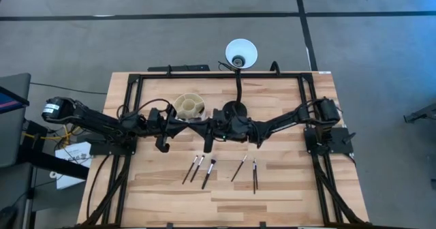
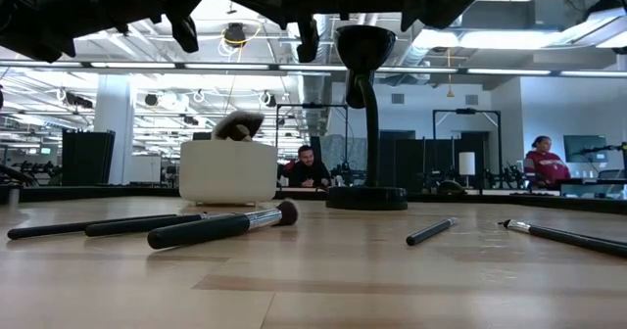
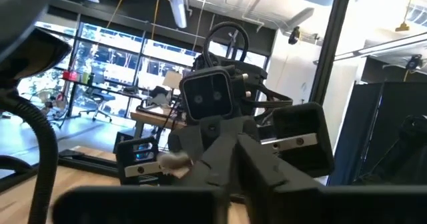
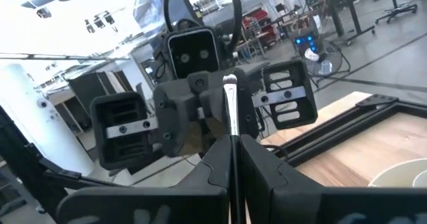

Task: Put items in baskets/containers
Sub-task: Put the eyeshadow brush into the organizer

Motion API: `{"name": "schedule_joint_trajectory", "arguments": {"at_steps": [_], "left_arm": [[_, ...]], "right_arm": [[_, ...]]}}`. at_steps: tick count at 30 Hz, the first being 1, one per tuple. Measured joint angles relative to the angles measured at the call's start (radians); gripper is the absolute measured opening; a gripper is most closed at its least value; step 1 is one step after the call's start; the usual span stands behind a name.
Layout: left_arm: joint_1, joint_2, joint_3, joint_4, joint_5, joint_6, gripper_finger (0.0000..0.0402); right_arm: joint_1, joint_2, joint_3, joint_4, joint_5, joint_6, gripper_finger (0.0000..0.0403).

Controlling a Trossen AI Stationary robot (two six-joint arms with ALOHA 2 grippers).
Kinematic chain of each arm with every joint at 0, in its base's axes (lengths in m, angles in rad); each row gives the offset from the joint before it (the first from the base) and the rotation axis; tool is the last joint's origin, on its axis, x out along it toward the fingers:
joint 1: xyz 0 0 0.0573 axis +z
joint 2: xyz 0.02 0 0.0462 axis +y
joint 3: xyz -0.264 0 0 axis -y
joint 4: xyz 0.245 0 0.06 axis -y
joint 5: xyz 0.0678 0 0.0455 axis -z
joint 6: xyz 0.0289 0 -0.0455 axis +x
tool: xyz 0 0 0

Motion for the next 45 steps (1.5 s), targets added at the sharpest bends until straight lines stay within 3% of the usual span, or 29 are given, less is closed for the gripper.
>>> {"name": "schedule_joint_trajectory", "arguments": {"at_steps": [6,10,14,23,27,40,45], "left_arm": [[0.0,0.0,0.0,-0.001,0.011,0.002,0.0005],[-0.001,0.0,0.0,-0.001,0.114,-0.008,0.0011],[-0.024,0.0,0.0,-0.046,0.142,0.0,0.0044],[-0.031,0.0,0.0,-0.037,0.024,0.116,0.0138],[-0.031,0.0,0.0,0.007,0.049,0.138,0.0159],[-0.005,0.0,0.001,0.053,0.056,0.139,0.0153],[0.001,0.0,0.013,0.055,0.055,0.153,0.0122]], "right_arm": [[0.0,0.0,0.0,0.009,0.003,-0.002,0.0009],[-0.004,0.0,0.0,0.036,0.014,-0.026,0.0009],[-0.007,-0.01,0.0,0.077,0.021,-0.055,0.0007],[0.024,-0.021,0.0,0.067,0.021,-0.078,0.0009],[0.03,-0.021,0.0,0.062,0.024,-0.078,0.001],[0.026,-0.021,0.0,0.042,0.029,-0.078,0.0009],[0.026,-0.021,0.0,0.042,0.029,-0.078,0.001]]}}
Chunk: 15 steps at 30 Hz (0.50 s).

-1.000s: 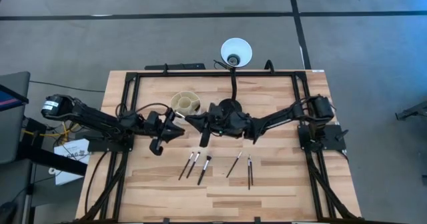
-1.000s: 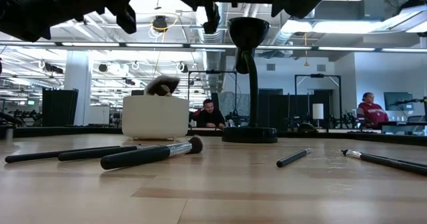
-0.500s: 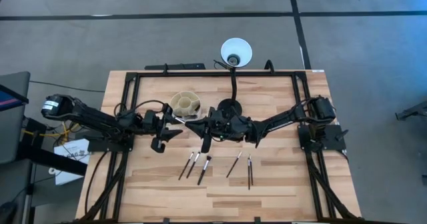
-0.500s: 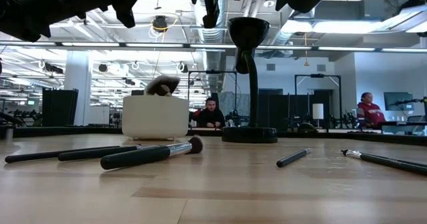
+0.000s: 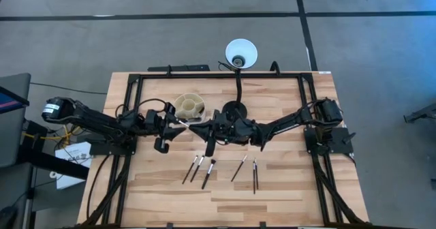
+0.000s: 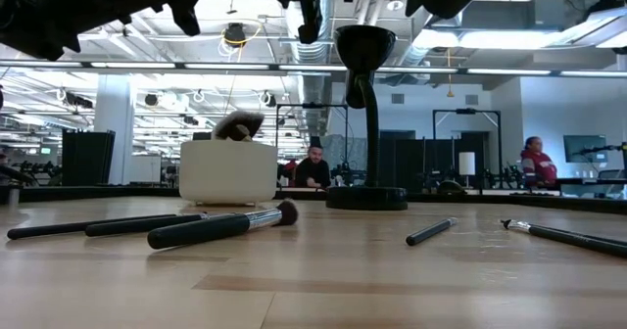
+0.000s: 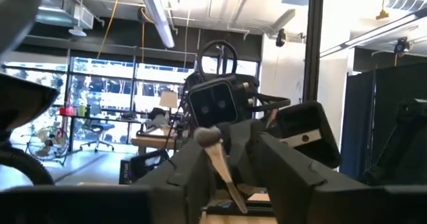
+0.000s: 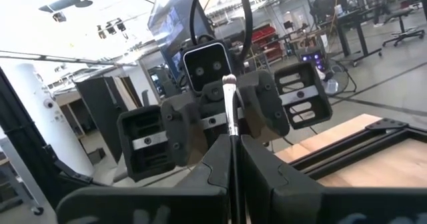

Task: Put items in baskets/containers
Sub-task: Put the eyeshadow brush into the organizer

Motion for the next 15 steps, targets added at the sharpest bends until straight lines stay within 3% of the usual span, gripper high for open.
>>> {"name": "schedule_joint_trajectory", "arguments": {"at_steps": [7,15], "left_arm": [[-0.001,0.0,0.002,0.004,0.007,-0.008,0.0019],[-0.001,0.0,0.002,0.0,0.005,-0.003,0.002]], "right_arm": [[0.0,0.0,0.0,-0.002,-0.014,-0.01,0.0012],[0.0,0.0,0.0,-0.011,-0.007,-0.007,0.002]]}}
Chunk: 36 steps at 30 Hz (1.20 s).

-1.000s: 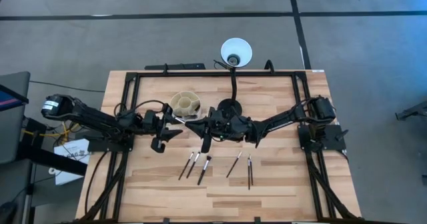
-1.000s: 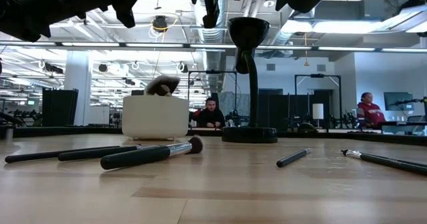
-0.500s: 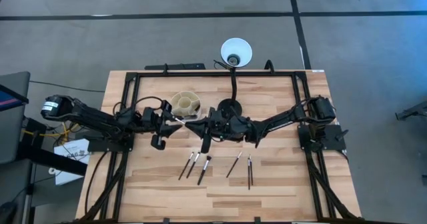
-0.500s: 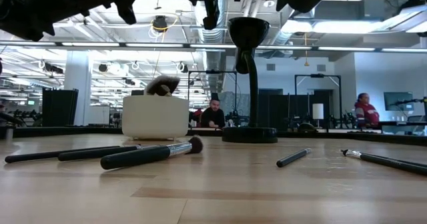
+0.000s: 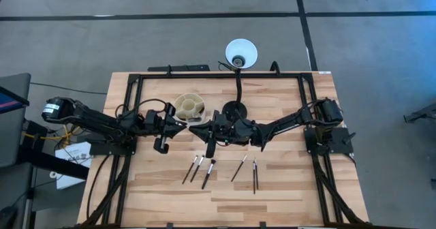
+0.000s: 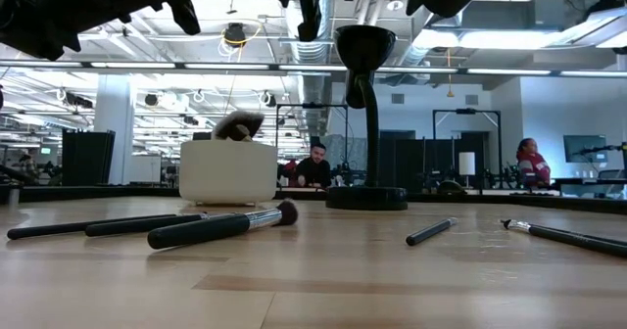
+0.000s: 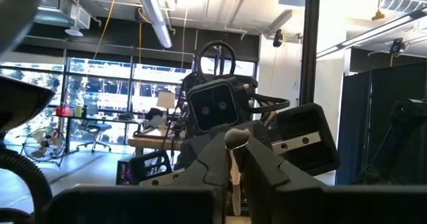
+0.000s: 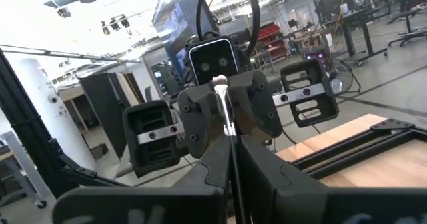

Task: Put items in baskets/containers
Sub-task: Put the eyeshadow brush into the organizer

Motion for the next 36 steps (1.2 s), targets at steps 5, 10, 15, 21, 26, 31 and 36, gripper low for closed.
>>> {"name": "schedule_joint_trajectory", "arguments": {"at_steps": [5,10,15,21,26,31,36], "left_arm": [[0.0,0.0,0.0,-0.002,-0.008,0.01,0.0017],[0.0,0.0,0.001,-0.005,-0.018,0.012,0.0017],[0.0,-0.001,0.002,-0.096,-0.04,0.014,0.0017],[0.016,-0.001,0.002,-0.24,-0.215,0.085,0.0017],[0.063,-0.003,0.002,-0.28,-0.383,0.176,0.0017],[0.105,-0.079,0.001,-0.305,-0.521,0.265,0.0017],[0.105,-0.189,0.001,-0.582,-0.68,0.287,0.0017]], "right_arm": [[0.0,0.0,0.0,-0.005,0.013,0.007,0.0044],[0.0,0.001,0.0,-0.011,0.025,-0.058,0.008],[-0.001,-0.046,-0.002,-0.032,0.07,-0.154,0.0119],[0.027,-0.185,-0.001,-0.263,0.129,-0.213,0.0161],[0.072,-0.252,0.0,-0.549,0.126,-0.107,0.0181],[0.109,-0.24,-0.001,-0.649,0.13,-0.036,0.0189],[0.126,-0.204,-0.003,-0.642,0.158,-0.036,0.0188]]}}
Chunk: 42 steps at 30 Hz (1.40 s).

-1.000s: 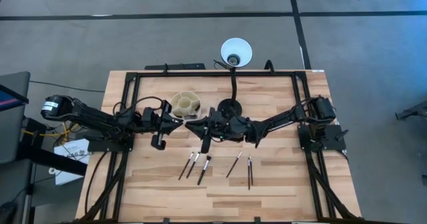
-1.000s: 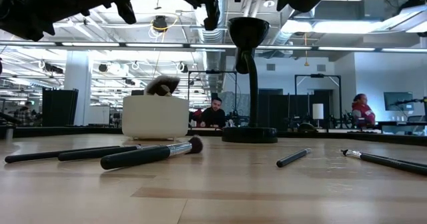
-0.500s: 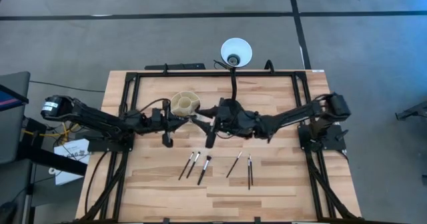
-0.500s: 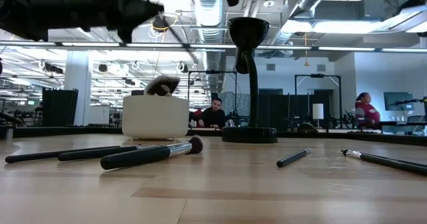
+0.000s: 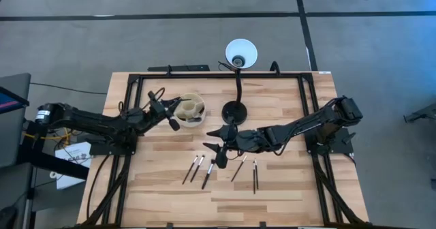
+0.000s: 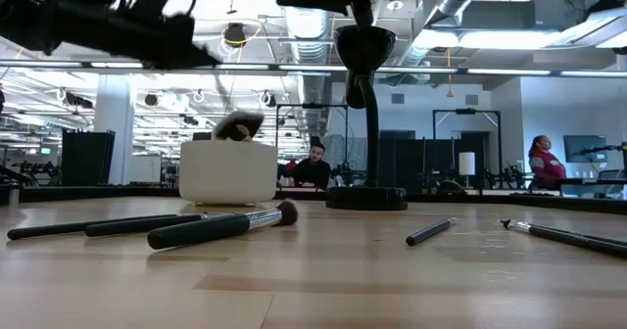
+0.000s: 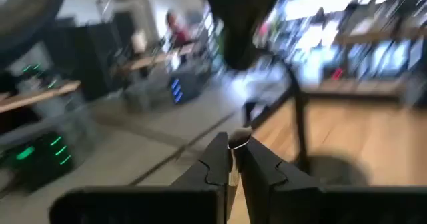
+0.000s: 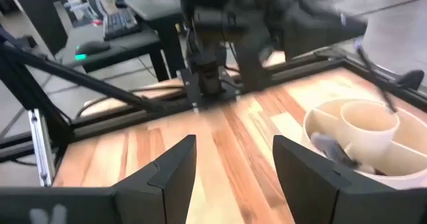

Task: Put items in baskets/containers
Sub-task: Put the eyeshadow brush into the organizer

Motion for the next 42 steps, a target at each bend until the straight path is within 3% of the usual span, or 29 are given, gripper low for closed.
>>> {"name": "schedule_joint_trajectory", "arguments": {"at_steps": [5,12,18,24,29,32,42], "left_arm": [[0.0,-0.042,-0.001,-0.164,-0.081,-0.085,0.002],[0.0,-0.065,0.0,-0.155,-0.09,-0.092,0.0016],[-0.025,-0.166,0.019,-0.144,-0.084,-0.034,0.0018],[-0.039,-0.198,0.019,-0.274,-0.226,-0.033,0.0019],[-0.038,-0.151,0.017,-0.388,-0.219,-0.166,0.0019],[-0.03,-0.108,0.016,-0.387,-0.162,-0.217,0.0021],[0.038,0.017,0.015,-0.388,-0.088,-0.291,0.0076]], "right_arm": [[-0.008,0.013,0.002,-0.003,0.012,0.0,0.0185],[-0.015,0.013,0.002,0.013,0.013,0.0,0.0184],[-0.015,0.013,0.002,0.002,0.012,0.0,0.018],[-0.015,0.013,0.002,0.001,0.012,0.0,0.0182],[-0.015,0.013,0.002,0.002,0.011,0.0,0.0181],[-0.015,0.013,0.002,0.002,0.011,0.0,0.0178],[-0.013,0.013,0.002,-0.012,0.007,0.088,0.0185]]}}
